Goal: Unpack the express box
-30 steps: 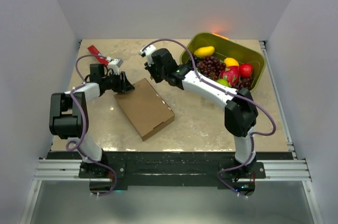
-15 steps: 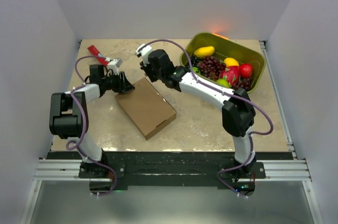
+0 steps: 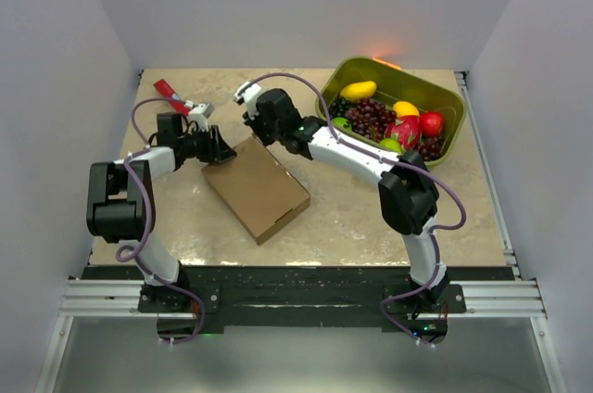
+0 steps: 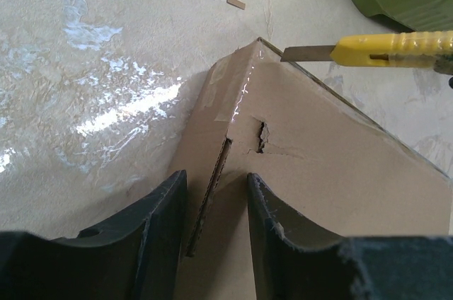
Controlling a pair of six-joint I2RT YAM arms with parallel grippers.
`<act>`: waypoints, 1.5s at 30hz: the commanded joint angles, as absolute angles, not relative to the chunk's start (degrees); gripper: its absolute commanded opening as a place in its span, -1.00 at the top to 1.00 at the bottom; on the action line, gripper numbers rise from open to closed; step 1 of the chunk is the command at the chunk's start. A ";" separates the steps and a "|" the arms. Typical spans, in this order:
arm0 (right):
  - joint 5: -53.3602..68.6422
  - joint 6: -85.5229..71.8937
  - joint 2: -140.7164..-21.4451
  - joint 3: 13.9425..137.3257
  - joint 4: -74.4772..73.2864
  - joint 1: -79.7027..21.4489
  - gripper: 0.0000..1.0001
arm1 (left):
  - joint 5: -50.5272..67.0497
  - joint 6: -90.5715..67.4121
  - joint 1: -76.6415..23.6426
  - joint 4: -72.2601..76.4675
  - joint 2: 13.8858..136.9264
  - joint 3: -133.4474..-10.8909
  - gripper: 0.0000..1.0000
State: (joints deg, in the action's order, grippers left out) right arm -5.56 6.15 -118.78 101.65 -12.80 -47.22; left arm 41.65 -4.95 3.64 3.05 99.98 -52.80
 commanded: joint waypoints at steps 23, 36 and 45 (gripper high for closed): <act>-4.83 7.56 -121.90 107.75 -12.22 -46.41 1.00 | 36.04 -2.29 3.43 -3.07 104.33 -52.12 0.17; -5.36 5.27 -122.52 110.22 -22.23 -46.41 1.00 | 34.28 -2.72 3.43 -3.34 104.59 -52.21 0.40; -6.76 4.83 -120.15 106.53 -24.08 -46.49 1.00 | 35.77 -4.31 3.43 -2.37 105.47 -52.38 0.62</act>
State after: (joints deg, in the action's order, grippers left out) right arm -5.23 5.98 -122.67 107.61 -21.87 -46.44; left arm 42.59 -5.43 3.73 2.70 101.23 -53.84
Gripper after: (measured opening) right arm 0.180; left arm 0.385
